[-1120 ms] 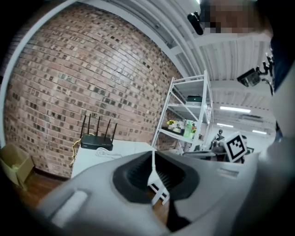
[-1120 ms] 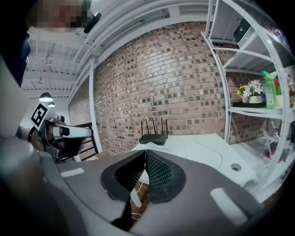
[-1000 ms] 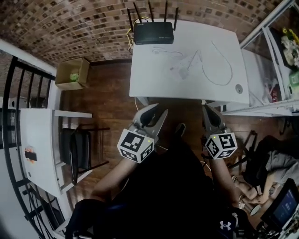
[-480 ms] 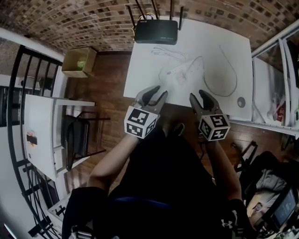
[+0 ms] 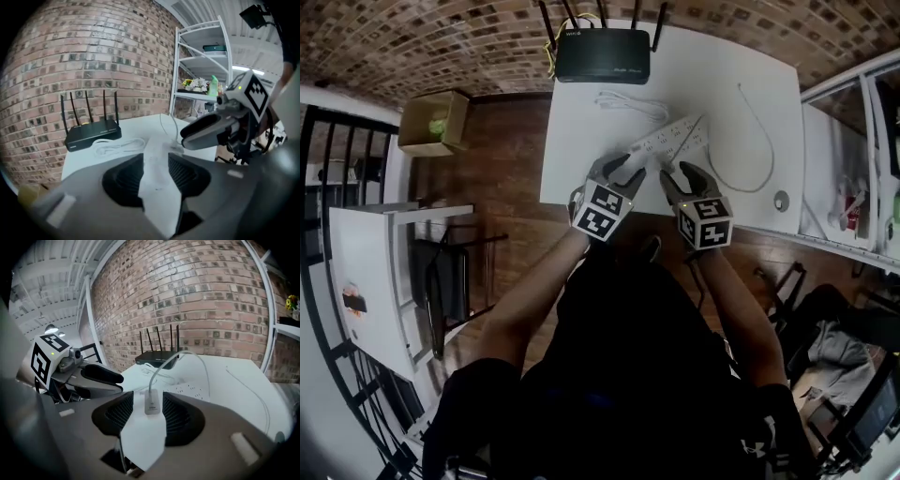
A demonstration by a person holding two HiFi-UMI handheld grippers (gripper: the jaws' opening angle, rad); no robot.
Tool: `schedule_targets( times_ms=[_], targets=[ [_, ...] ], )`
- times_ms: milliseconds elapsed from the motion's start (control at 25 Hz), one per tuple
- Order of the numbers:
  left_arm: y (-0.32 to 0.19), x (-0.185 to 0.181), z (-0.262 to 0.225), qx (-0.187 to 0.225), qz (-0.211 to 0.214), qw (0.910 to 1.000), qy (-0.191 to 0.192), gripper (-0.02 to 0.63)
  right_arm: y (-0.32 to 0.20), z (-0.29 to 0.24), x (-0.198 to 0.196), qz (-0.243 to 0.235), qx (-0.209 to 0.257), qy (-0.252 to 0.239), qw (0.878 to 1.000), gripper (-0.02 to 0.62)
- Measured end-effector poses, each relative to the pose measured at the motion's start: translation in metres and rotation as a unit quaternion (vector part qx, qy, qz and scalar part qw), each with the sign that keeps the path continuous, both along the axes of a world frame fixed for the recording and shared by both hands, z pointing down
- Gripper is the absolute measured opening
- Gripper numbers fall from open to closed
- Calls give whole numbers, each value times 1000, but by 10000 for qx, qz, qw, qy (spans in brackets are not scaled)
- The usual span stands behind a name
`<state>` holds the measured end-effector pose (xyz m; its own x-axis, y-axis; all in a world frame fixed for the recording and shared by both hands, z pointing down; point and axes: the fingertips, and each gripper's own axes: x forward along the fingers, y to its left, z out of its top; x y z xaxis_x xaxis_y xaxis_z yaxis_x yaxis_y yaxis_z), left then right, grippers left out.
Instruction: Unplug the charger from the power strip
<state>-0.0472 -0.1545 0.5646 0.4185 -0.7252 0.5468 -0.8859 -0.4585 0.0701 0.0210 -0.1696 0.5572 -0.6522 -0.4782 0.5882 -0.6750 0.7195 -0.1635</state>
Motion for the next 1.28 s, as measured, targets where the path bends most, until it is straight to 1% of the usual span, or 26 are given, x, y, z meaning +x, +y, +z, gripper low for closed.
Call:
schedule_targets(
  times_ms=[120, 240, 400, 600, 800, 920, 1120, 1280],
  targets=[
    [-6, 6, 24, -215, 231, 9995, -23, 166, -5, 23, -1, 65, -196, 270, 9994, 198],
    [-10, 13, 41, -326, 418, 9986, -42, 166, -8, 38, 0, 81, -302, 522, 9981, 198],
    [-19, 13, 53, -392, 477, 9981, -49, 166, -13, 51, -6, 21, -341, 686, 9971, 198],
    [-22, 18, 63, -460, 681, 9965, -177, 166, -14, 63, -14, -142, -341, 943, 9949, 198],
    [-22, 19, 68, -500, 725, 9960, -171, 160, -17, 66, -16, -199, -298, 1065, 9937, 191],
    [-22, 20, 70, -494, 730, 9959, -222, 153, -16, 67, -16, -296, -189, 1202, 9921, 142],
    [-22, 19, 70, -528, 763, 9955, -209, 147, -16, 69, -16, -364, -207, 1322, 9903, 140],
    [-21, 20, 70, -402, 830, 9949, -403, 156, -15, 63, -22, -392, -273, 1358, 9896, 140]
  ],
)
